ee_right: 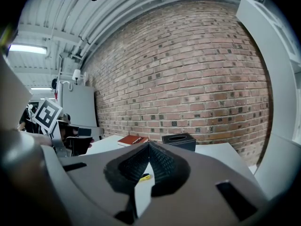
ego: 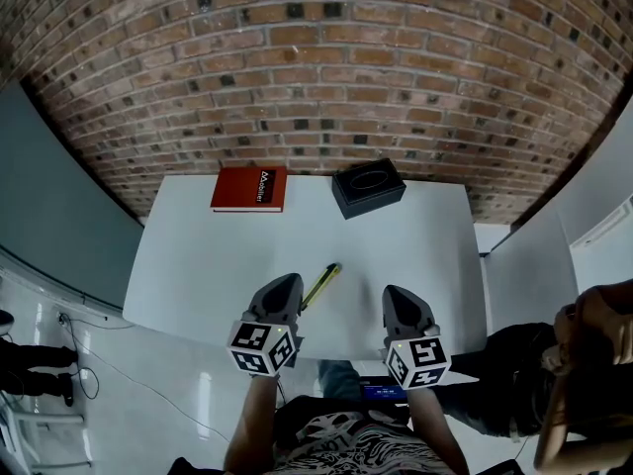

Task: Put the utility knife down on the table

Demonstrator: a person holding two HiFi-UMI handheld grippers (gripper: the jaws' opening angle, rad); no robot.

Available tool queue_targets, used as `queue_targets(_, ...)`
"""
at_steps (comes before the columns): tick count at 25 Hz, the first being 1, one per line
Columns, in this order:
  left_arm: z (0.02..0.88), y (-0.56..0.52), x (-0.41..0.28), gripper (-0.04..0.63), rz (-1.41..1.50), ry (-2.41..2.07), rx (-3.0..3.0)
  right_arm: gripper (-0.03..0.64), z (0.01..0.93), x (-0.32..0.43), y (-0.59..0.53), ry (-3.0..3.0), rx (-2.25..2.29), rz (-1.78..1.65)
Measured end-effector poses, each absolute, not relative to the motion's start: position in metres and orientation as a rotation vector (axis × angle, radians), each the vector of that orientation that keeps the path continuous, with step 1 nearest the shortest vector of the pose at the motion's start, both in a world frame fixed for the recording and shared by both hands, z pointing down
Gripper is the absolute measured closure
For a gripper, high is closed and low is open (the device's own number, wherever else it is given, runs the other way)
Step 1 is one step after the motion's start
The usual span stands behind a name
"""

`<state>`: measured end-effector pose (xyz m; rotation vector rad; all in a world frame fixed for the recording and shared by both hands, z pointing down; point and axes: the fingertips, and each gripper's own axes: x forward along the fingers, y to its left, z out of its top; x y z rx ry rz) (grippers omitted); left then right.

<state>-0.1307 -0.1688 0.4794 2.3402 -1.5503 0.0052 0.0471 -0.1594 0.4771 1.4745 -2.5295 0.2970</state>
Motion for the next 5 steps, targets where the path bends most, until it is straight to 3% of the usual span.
queue_targets(5, 0.4810, -0.1735, -0.1310, 0.578, -0.020, -1.543, 2.334, 0.617, 0.4810, 0.0467, -0.1626, -2.528, 1.472, 0.303)
